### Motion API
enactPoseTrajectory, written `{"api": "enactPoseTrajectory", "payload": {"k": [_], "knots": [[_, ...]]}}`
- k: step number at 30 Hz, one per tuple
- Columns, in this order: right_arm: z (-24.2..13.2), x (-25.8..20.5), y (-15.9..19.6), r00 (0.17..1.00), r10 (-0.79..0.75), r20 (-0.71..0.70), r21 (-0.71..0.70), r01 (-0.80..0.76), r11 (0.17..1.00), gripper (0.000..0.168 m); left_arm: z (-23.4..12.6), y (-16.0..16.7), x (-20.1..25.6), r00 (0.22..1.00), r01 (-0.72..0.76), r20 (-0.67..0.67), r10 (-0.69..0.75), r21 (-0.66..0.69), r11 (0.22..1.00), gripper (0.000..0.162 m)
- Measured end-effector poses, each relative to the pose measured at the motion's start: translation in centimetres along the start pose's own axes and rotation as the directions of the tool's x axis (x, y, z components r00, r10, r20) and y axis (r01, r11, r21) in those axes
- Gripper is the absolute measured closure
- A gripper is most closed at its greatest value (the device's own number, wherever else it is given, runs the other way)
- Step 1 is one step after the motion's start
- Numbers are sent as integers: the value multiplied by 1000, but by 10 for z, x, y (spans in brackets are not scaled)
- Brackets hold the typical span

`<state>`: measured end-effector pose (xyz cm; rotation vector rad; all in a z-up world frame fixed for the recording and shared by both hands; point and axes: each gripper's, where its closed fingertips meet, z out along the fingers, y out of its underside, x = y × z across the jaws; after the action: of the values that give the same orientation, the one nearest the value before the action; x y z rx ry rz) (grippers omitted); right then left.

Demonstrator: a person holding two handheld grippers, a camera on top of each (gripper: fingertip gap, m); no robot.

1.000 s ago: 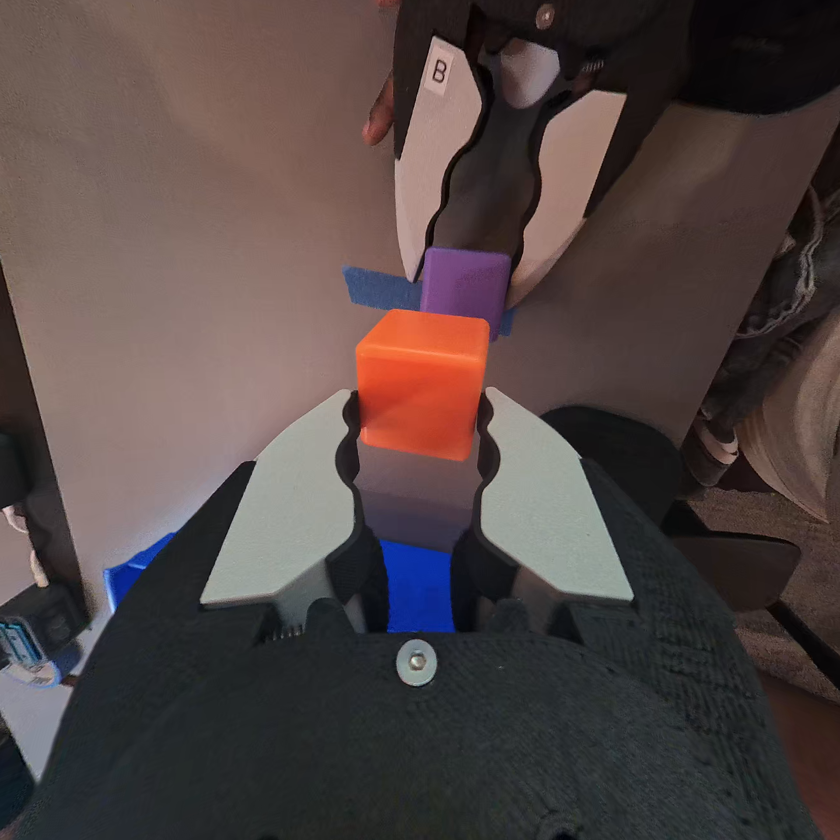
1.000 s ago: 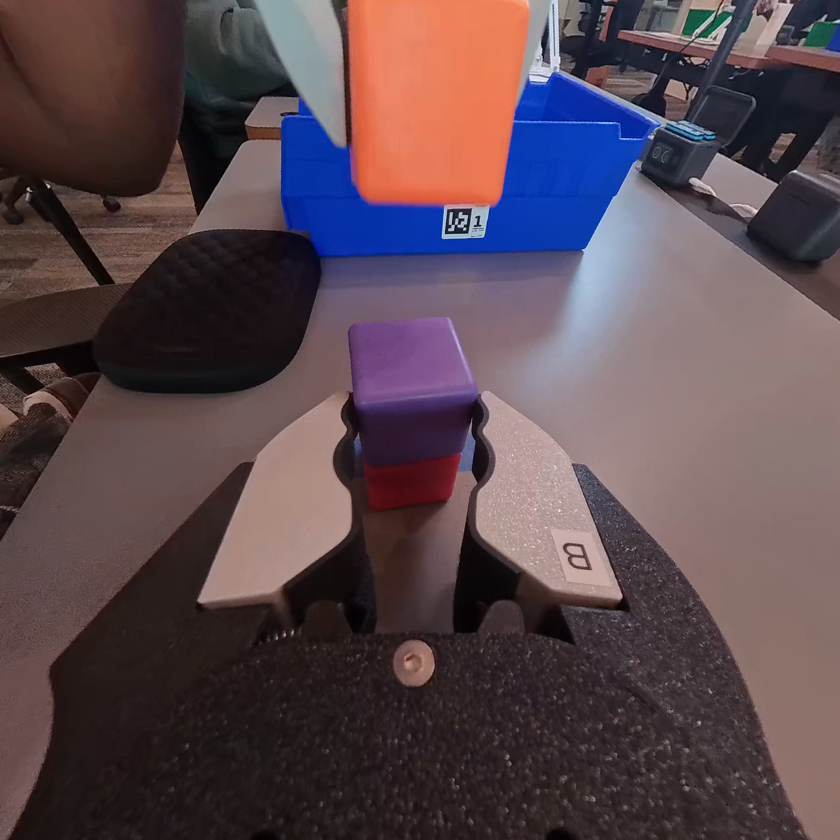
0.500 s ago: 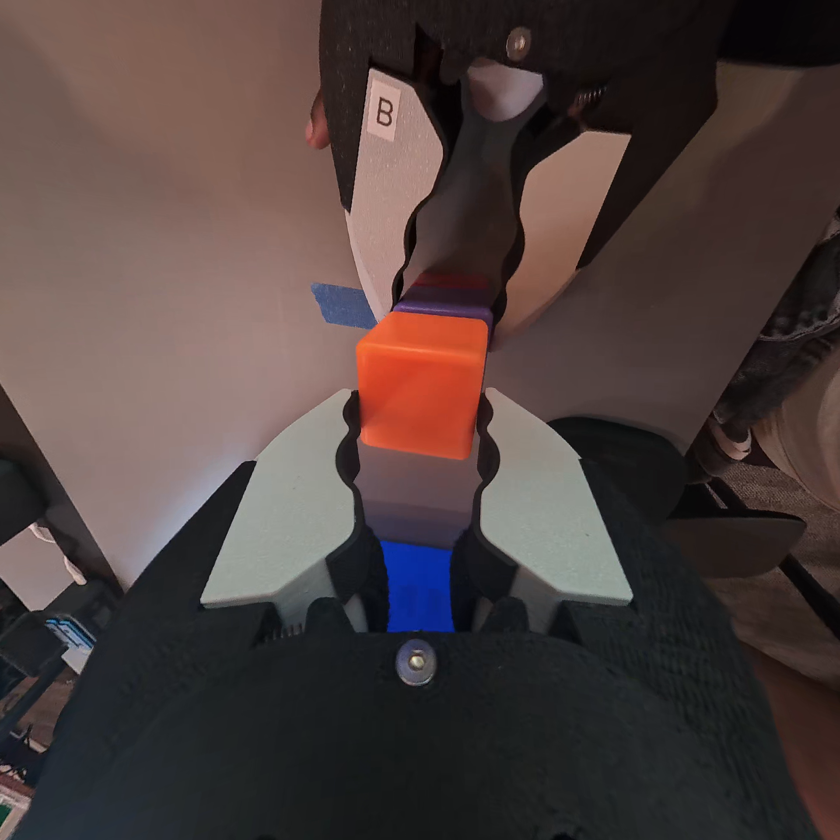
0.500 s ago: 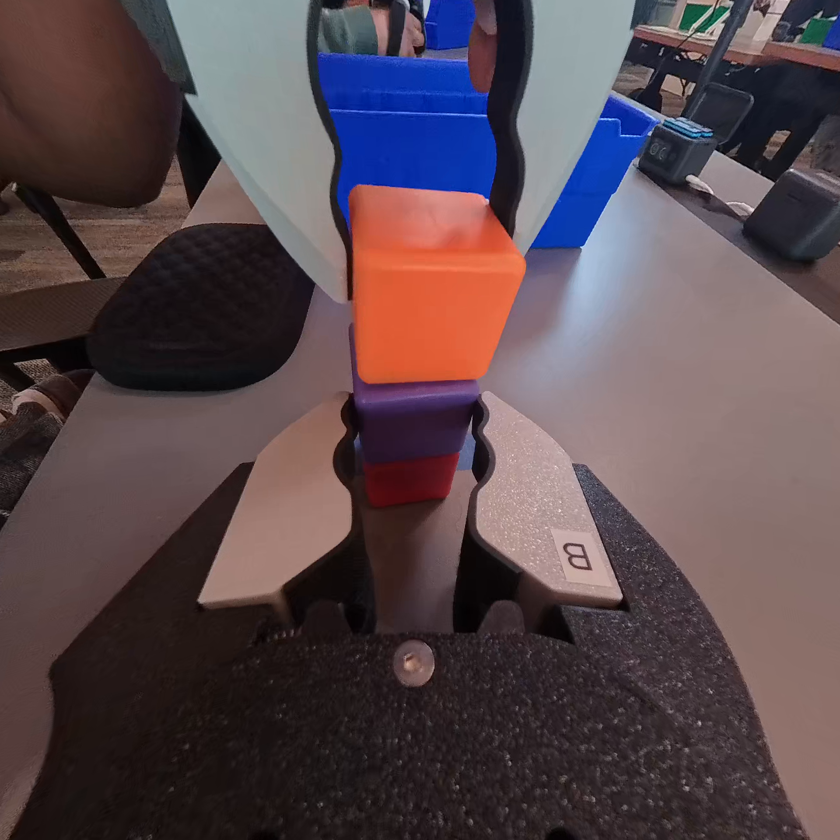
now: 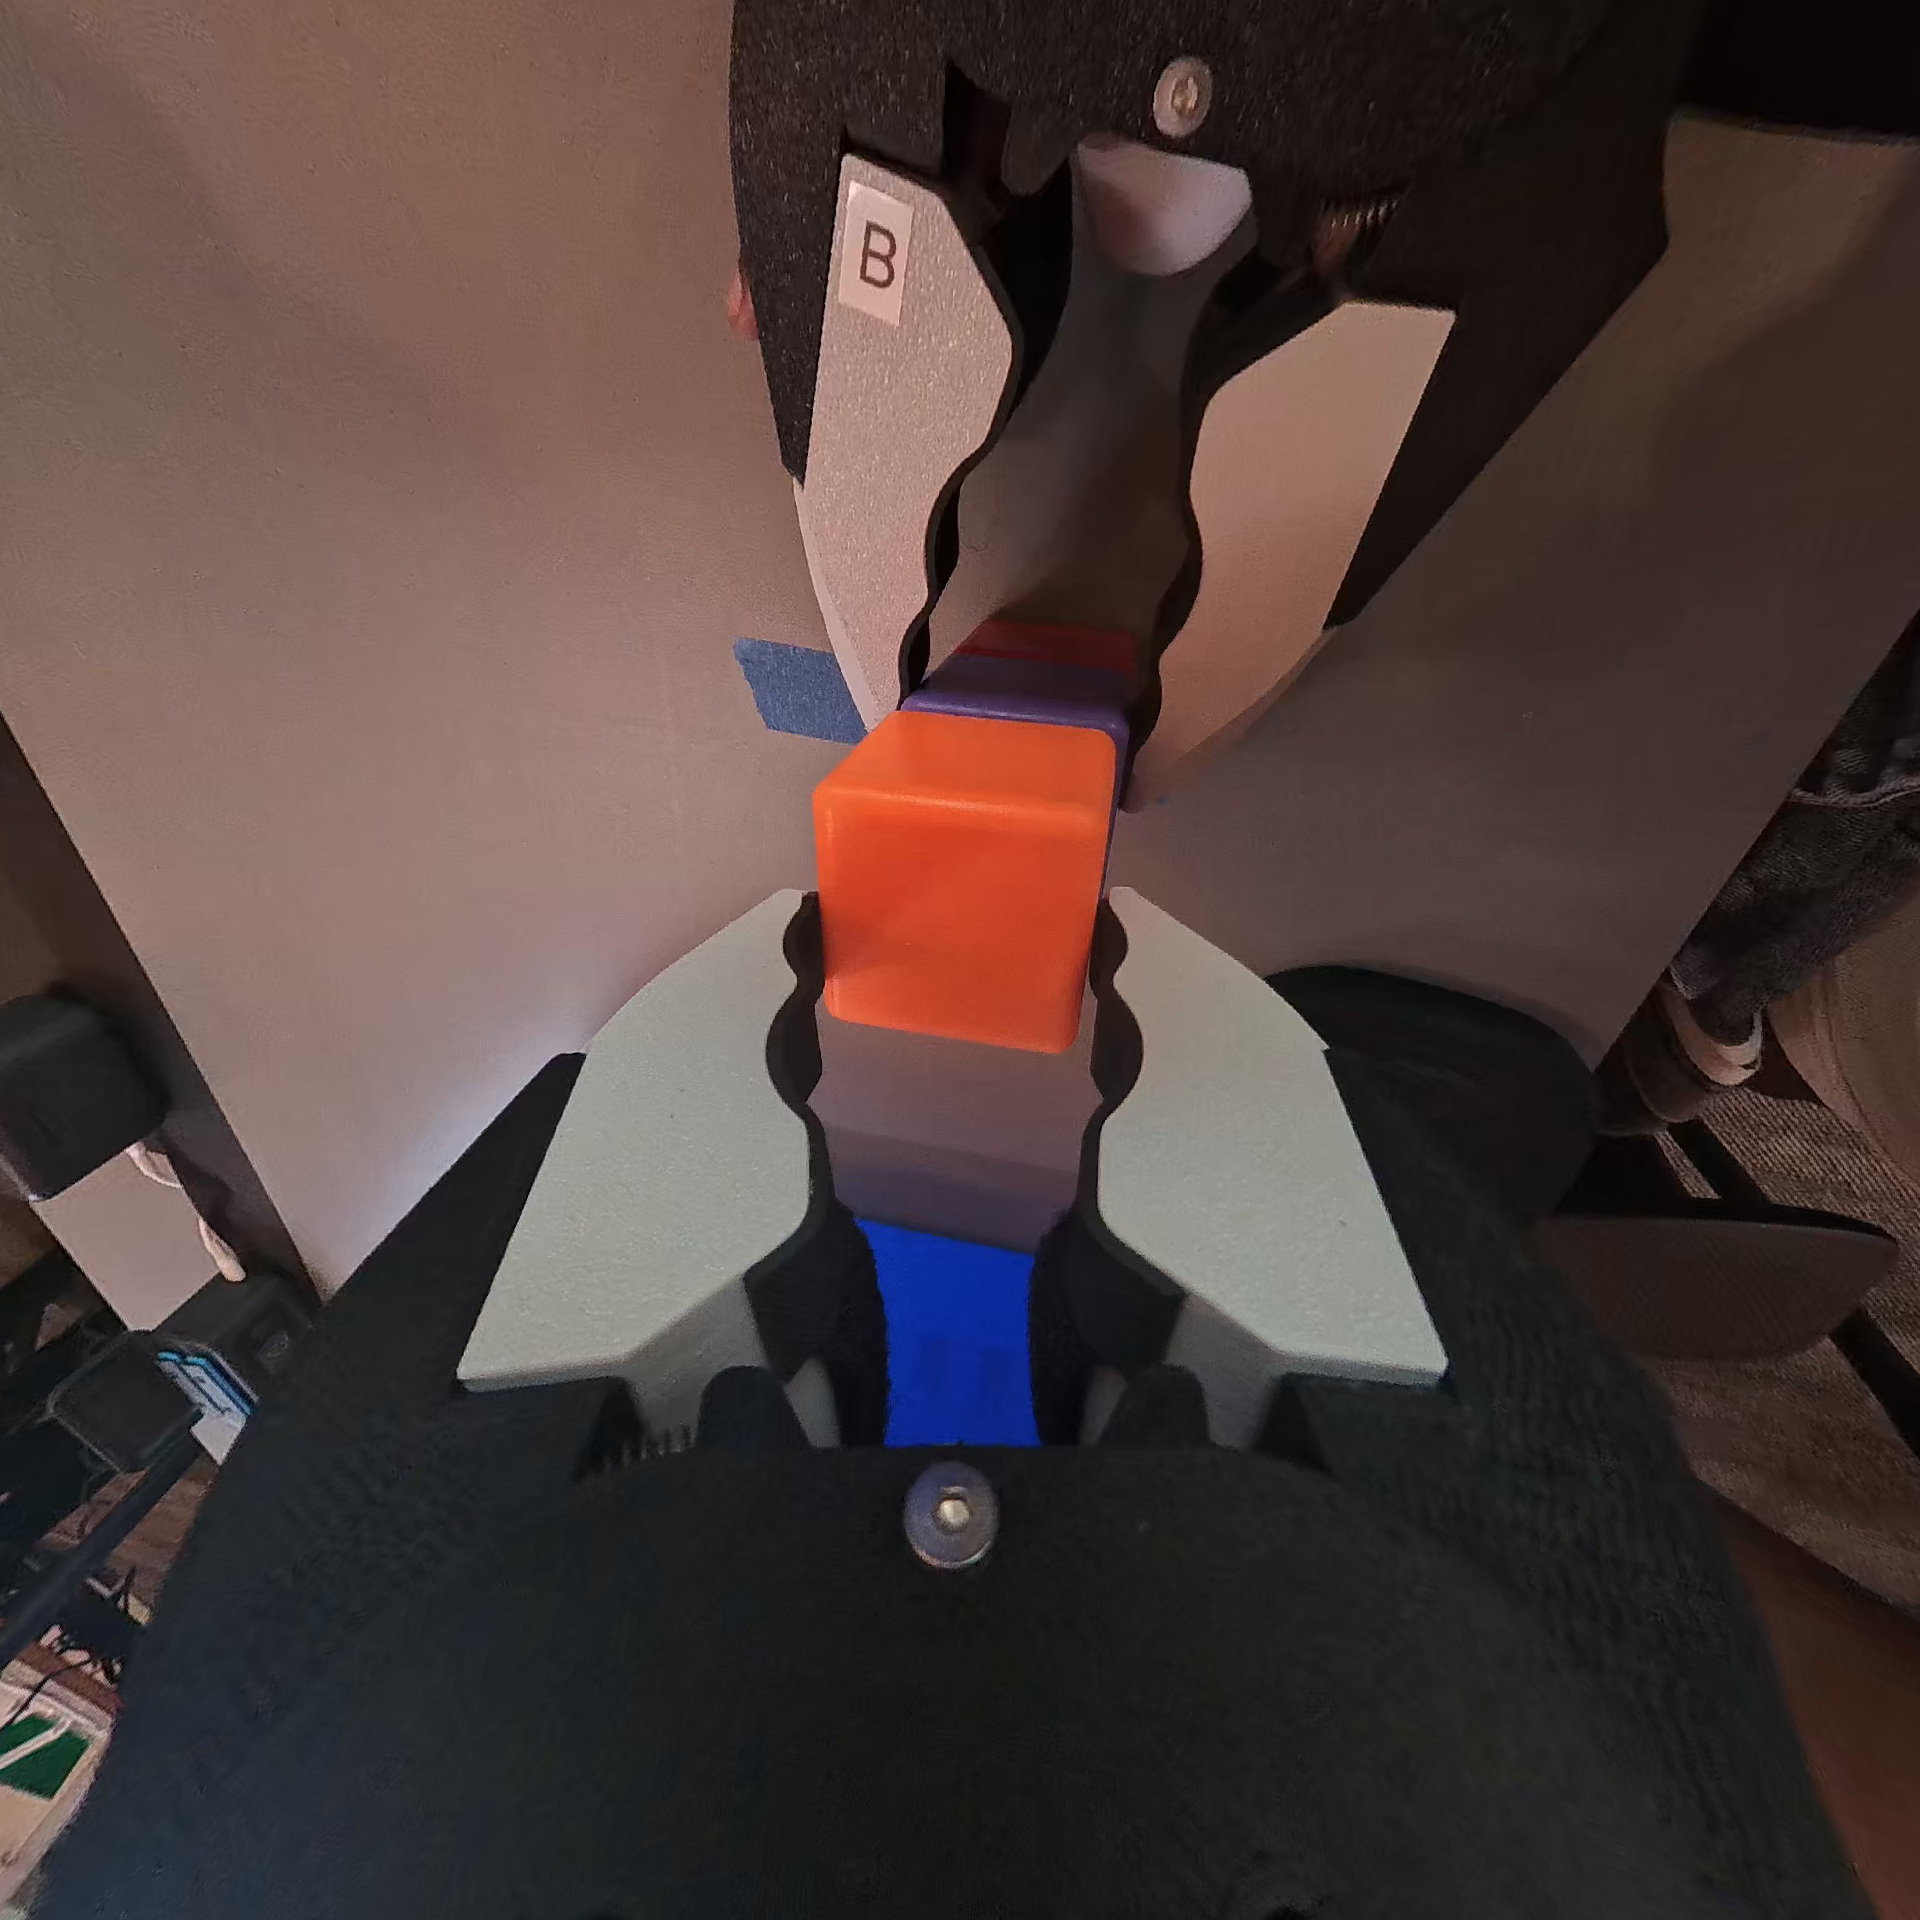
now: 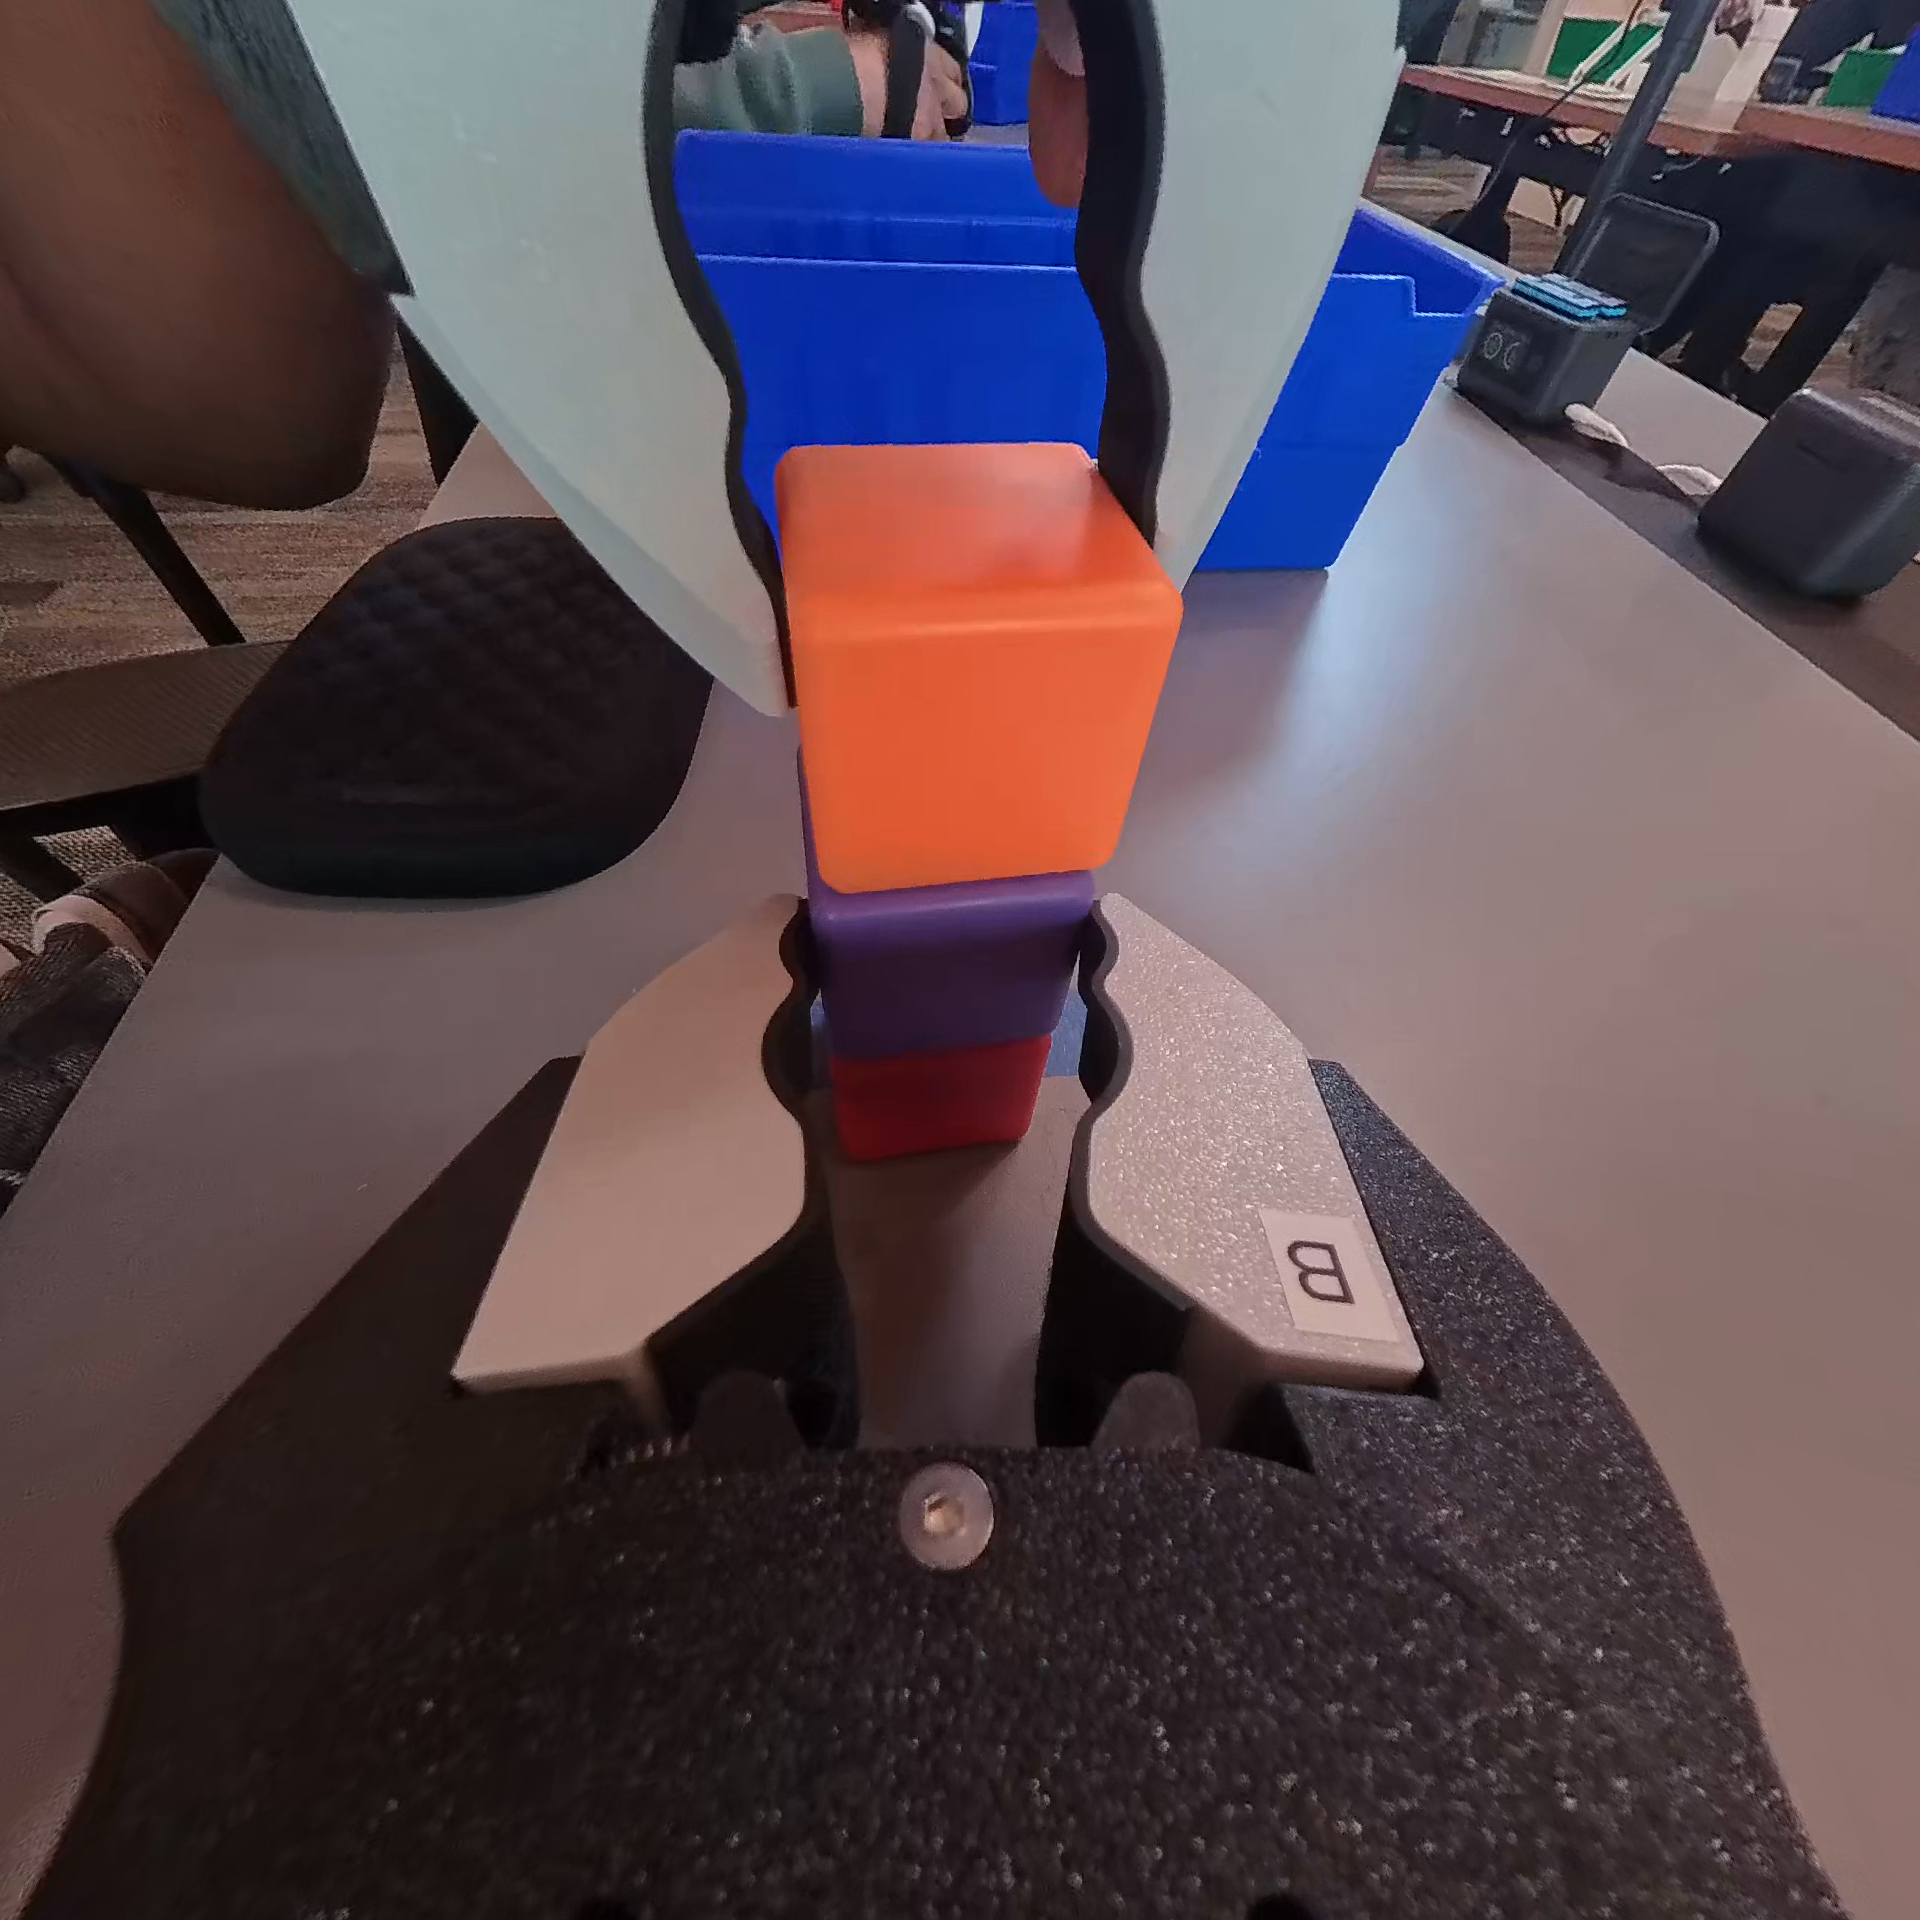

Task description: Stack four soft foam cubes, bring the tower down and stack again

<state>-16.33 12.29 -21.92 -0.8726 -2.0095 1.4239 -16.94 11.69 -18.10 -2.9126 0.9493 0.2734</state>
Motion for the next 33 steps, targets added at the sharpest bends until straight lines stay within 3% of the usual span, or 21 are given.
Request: {"api": "enactPoseTrajectory", "payload": {"k": [4, 9, 10, 13, 16, 19, 22, 25, 29, 33], "knots": [[0, 0, 0, 1000, -1, 0, 0, 1, 1000, 119, 3, -2, 0, 1000, -14, -5, 14, 37, 999, 111], [0, 0, 0, 1000, -3, 2, -3, 3, 1000, 119, 6, -12, -12, 997, 63, 34, -76, 295, 953, 51], [0, 0, 0, 1000, -4, 1, -3, 4, 1000, 120, 2, -10, -17, 993, 85, 48, -110, 360, 929, 47], [0, -1, 0, 999, -44, 6, -4, 44, 999, 119, -17, 10, -30, 973, 177, 34, -228, 524, 833, 47], [0, -3, -7, 999, -53, 8, 33, 53, 998, 82, -41, 42, -49, 934, 217, 76, -349, 657, 722, 47], [-5, -3, -30, 1000, -2, 24, 162, -2, 987, 87, -60, 85, -62, 885, 273, 66, -461, 729, 628, 48], [-9, -1, -43, 999, 14, 29, 229, -20, 973, 96, -63, 141, -80, 791, 362, 88, -605, 730, 579, 48], [-8, 1, -45, 1000, 7, 17, 241, -11, 970, 119, -52, 198, -97, 677, 460, 119, -726, 702, 543, 49], [-8, 0, -44, 1000, 3, 19, 237, -8, 972, 119, -13, 258, -112, 539, 663, 66, -840, 581, 471, 56], [-8, -1, -44, 1000, -8, 18, 240, 4, 971, 119, 32, 294, -130, 533, 746, 97, -841, 415, 520, 63]]}}
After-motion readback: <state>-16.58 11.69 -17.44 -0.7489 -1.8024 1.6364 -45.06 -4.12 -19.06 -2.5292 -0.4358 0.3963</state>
